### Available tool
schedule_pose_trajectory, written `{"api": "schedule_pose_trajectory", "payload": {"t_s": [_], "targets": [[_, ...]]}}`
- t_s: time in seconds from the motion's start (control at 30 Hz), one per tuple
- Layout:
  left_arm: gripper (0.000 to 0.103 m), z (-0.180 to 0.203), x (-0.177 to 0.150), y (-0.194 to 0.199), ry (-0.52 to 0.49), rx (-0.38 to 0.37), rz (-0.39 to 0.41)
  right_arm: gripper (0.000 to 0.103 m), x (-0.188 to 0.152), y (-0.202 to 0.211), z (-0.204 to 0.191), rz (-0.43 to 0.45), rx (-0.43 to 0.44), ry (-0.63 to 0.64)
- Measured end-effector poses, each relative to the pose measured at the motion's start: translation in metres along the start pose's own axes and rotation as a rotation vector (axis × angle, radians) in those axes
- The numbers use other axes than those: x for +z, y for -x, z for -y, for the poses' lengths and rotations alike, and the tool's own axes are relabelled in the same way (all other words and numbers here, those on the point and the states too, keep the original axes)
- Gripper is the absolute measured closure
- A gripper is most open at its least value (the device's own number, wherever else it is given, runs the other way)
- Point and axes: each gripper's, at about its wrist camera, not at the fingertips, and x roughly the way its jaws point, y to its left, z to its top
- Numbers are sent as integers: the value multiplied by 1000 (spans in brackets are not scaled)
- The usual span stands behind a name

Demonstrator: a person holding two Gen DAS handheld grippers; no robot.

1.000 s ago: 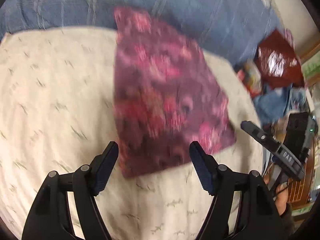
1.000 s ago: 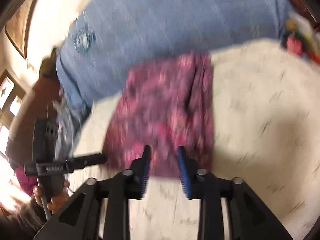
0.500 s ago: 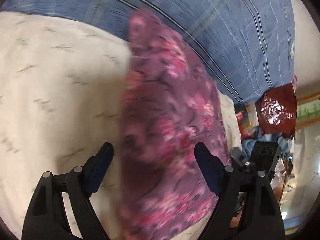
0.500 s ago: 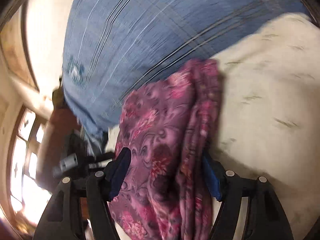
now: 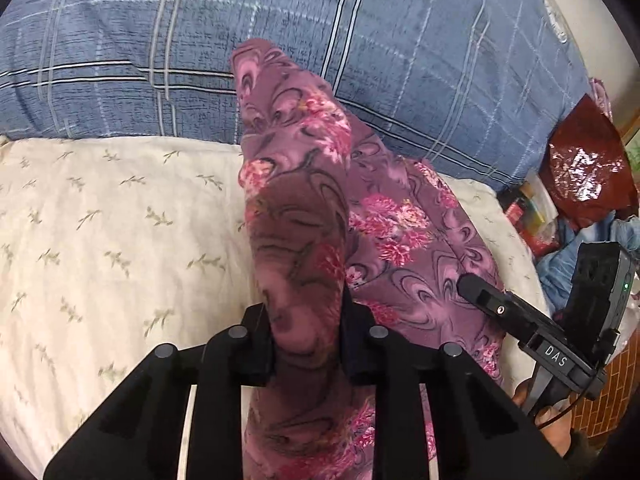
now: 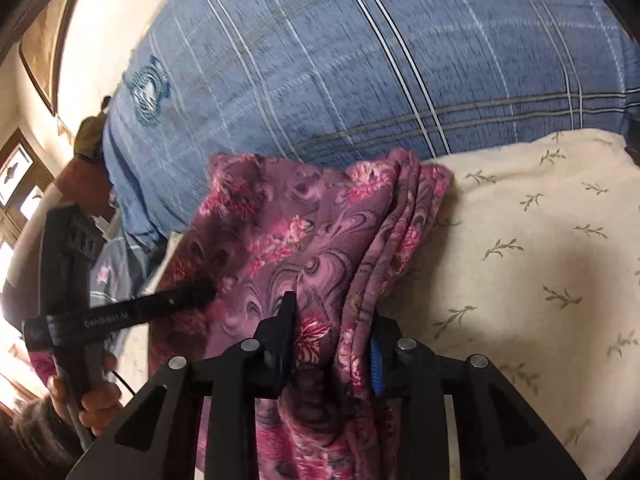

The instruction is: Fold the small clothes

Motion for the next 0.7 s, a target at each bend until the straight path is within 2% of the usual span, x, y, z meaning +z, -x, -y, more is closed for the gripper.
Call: {"api": "schedule_pose_trajectory", "payload": {"t_s": [0.27,0.43,0.53,0.7], "targets": [[82,-6,-38,55,25,3,30,74,-27,44,-46,26,24,29],[82,-13,-72,89,-8,54,43,74,-63,63,-67,5,52,22],[82,-28,-94,104,5,65,37,74,-85,67,-80,-18,69,13],[82,-52,-134,116,0,90,8,72,-129,70,-100,-59,108,7]]}}
